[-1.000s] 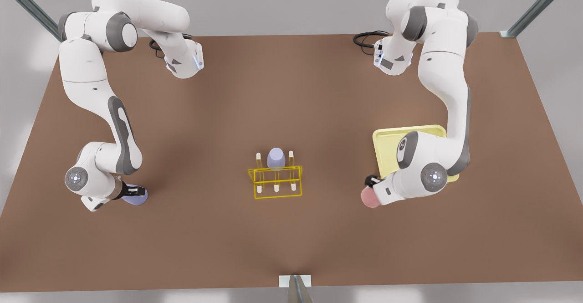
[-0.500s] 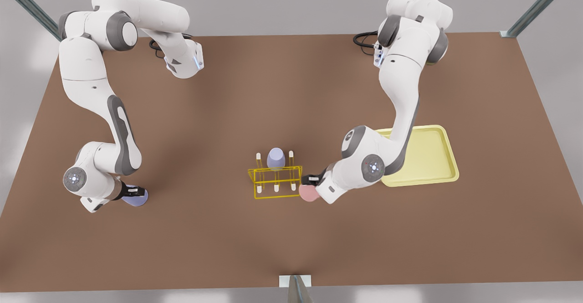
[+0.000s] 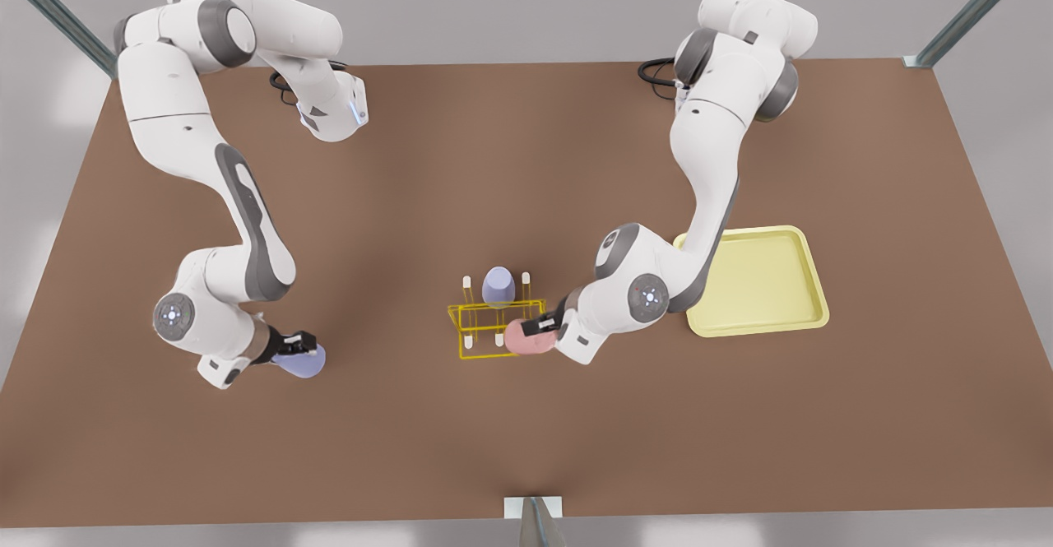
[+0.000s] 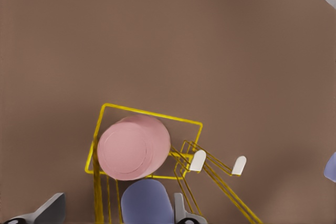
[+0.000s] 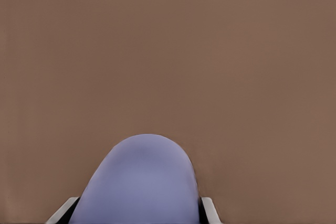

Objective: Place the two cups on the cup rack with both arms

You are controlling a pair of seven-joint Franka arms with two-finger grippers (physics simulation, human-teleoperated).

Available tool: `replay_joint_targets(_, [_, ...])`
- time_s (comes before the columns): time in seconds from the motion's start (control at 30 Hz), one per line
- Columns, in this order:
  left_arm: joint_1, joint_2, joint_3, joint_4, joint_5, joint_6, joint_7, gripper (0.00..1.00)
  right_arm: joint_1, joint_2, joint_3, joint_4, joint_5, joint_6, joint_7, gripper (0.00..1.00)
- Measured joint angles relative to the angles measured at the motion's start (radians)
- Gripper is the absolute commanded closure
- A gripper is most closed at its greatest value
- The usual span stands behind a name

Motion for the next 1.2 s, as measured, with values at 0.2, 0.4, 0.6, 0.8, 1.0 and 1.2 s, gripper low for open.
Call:
replay_joint_targets(0.2, [0.219,-0.289,0.037,-0.031,0.317,-0.343,0.071,0.00,0.071,0.008,0.073,0.068,0.104,-0.032,-0.003,0.19])
replay_joint_targets(0.4, [0.264,-0.580,0.054,-0.373,0.443,-0.484,0.219,0.00,0.162,0.075,0.076,0.188,0.213,-0.047,-0.001,0.19])
replay_joint_targets(0.6, [0.278,-0.584,0.051,-0.365,0.470,-0.555,0.350,0.00,0.206,0.132,0.076,0.260,0.317,-0.052,0.002,0.19])
replay_joint_targets(0.8, [0.278,-0.580,0.050,-0.365,0.472,-0.580,0.444,0.00,0.231,0.136,0.076,0.262,0.397,-0.054,0.004,0.19])
replay_joint_targets(1.0, [0.280,-0.578,0.051,-0.365,0.471,-0.588,0.511,0.00,0.240,0.152,0.089,0.262,0.432,-0.055,0.004,0.19])
replay_joint_targets(1.2, [0.274,-0.565,0.048,-0.364,0.472,-0.585,0.559,0.00,0.258,0.162,0.101,0.262,0.450,-0.055,0.002,0.19])
